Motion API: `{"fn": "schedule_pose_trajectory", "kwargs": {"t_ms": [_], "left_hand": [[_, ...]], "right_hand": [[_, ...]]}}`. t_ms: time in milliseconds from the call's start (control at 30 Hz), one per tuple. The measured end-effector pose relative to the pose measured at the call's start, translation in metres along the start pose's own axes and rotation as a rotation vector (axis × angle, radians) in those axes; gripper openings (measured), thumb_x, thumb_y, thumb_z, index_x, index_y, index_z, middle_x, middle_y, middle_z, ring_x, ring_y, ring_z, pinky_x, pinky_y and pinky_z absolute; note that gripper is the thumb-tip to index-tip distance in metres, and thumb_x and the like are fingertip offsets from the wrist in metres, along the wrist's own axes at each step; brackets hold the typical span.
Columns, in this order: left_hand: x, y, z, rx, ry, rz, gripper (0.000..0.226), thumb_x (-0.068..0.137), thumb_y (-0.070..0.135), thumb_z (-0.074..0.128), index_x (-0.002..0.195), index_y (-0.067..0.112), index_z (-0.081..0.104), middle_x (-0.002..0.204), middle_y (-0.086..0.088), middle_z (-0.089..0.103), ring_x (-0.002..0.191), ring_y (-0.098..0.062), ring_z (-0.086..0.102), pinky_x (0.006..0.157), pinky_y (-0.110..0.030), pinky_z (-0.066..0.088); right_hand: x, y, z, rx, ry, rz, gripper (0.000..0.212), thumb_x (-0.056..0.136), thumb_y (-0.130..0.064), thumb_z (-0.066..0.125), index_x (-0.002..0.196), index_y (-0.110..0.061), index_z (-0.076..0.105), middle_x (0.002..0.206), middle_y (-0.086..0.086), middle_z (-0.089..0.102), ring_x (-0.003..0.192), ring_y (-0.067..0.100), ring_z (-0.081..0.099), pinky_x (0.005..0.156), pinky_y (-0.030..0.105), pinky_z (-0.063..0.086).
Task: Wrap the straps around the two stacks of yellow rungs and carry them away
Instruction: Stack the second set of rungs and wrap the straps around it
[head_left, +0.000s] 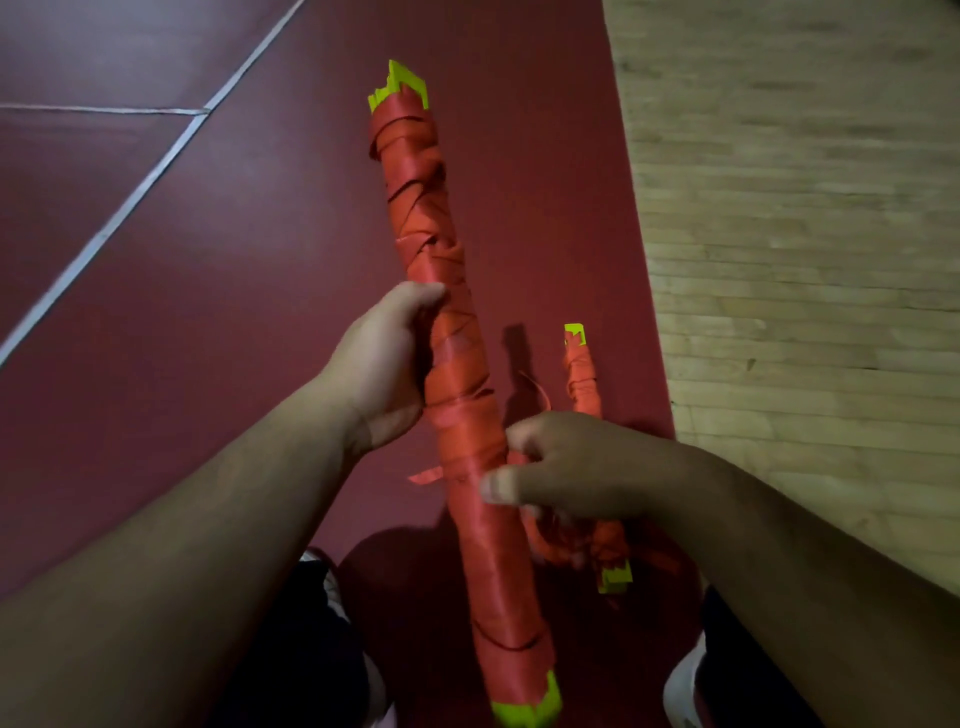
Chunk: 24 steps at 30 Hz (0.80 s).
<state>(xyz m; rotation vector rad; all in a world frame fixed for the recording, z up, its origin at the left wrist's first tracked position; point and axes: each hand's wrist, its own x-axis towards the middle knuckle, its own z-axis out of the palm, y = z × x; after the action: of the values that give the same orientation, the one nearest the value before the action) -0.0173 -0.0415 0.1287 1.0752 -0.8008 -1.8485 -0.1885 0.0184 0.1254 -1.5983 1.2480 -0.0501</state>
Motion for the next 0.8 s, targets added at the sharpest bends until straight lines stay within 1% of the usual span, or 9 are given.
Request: {"fn": "schedule_pose_trajectory", "kwargs": {"t_ms": [100,200,267,333,433,467,533,667,800], "left_hand": [[0.002,-0.003,-0.003,0.053,0.019,0.014,0.025,0.1,0.027,0.054,0.12,0.011,0.054,0.087,-0.004,0.057,0.074,-0.017,0.058,0.068,-0.03,0.056],[0.004,-0.009,-0.005,0.163,0.054,0.076,0.043,0.086,0.034,0.074,0.118,0.014,0.054,0.087,0.0,0.063,0.074,-0.015,0.061,0.073,-0.036,0.055],[0.001,-0.01,-0.001,0.161,-0.028,0.05,0.035,0.083,0.037,0.074,0.104,0.017,0.055,0.076,0.001,0.06,0.064,-0.014,0.059,0.065,-0.032,0.054],[-0.004,-0.008,0.001,0.014,-0.123,-0.016,0.035,0.082,0.037,0.071,0.107,0.018,0.058,0.081,-0.002,0.064,0.069,-0.017,0.064,0.067,-0.032,0.055],[-0.005,-0.002,-0.007,-0.175,-0.397,-0.05,0.057,0.075,0.032,0.079,0.125,0.012,0.059,0.129,-0.017,0.065,0.119,-0.031,0.063,0.1,-0.042,0.051],[-0.005,-0.002,-0.01,-0.188,-0.467,-0.051,0.065,0.073,0.031,0.083,0.13,0.01,0.058,0.134,-0.018,0.062,0.121,-0.032,0.062,0.102,-0.045,0.049],[-0.005,-0.005,-0.009,-0.134,-0.513,-0.039,0.07,0.069,0.033,0.087,0.129,0.01,0.06,0.122,-0.013,0.069,0.104,-0.024,0.07,0.095,-0.043,0.054],[-0.011,-0.007,0.004,-0.008,-0.409,0.044,0.028,0.081,0.028,0.077,0.102,0.011,0.073,0.09,-0.009,0.07,0.074,-0.016,0.069,0.071,-0.036,0.059],[-0.007,0.0,0.001,0.215,-0.097,0.106,0.035,0.085,0.024,0.074,0.111,0.006,0.059,0.087,-0.012,0.064,0.072,-0.021,0.062,0.065,-0.035,0.056]], "right_hand": [[0.0,0.002,0.004,-0.002,0.094,0.031,0.049,0.072,-0.066,0.074,0.082,-0.018,0.07,0.075,0.004,0.074,0.063,0.014,0.069,0.067,0.033,0.059],[0.001,0.004,0.005,-0.004,0.119,0.006,0.034,0.071,-0.058,0.08,0.073,-0.027,0.068,0.067,-0.006,0.07,0.058,0.003,0.065,0.056,0.019,0.052],[0.001,0.004,0.006,0.028,0.06,-0.025,0.028,0.072,-0.056,0.081,0.072,-0.031,0.068,0.07,-0.008,0.068,0.06,0.006,0.064,0.057,0.019,0.051],[-0.001,0.003,0.007,0.142,-0.043,-0.07,0.015,0.078,-0.047,0.08,0.077,-0.035,0.07,0.067,-0.004,0.067,0.056,0.012,0.064,0.051,0.022,0.051],[-0.005,0.004,0.004,0.255,-0.159,-0.142,0.008,0.088,-0.024,0.074,0.093,-0.018,0.07,0.067,-0.003,0.063,0.056,0.01,0.06,0.048,0.016,0.049],[-0.006,0.004,0.004,0.263,-0.179,-0.163,0.012,0.089,-0.018,0.072,0.097,-0.009,0.068,0.069,-0.004,0.063,0.058,0.008,0.06,0.049,0.015,0.048],[-0.006,0.005,0.006,0.264,-0.203,-0.217,0.015,0.09,-0.012,0.071,0.101,-0.003,0.067,0.076,-0.002,0.064,0.066,0.01,0.06,0.056,0.016,0.049],[-0.001,0.002,0.012,0.176,-0.181,-0.257,0.006,0.09,-0.02,0.073,0.091,-0.023,0.067,0.072,-0.013,0.066,0.066,0.003,0.06,0.066,0.024,0.051],[0.008,0.006,0.01,-0.055,-0.029,-0.149,0.029,0.085,-0.043,0.074,0.094,-0.017,0.066,0.083,0.0,0.071,0.07,0.019,0.069,0.072,0.044,0.058]]}}
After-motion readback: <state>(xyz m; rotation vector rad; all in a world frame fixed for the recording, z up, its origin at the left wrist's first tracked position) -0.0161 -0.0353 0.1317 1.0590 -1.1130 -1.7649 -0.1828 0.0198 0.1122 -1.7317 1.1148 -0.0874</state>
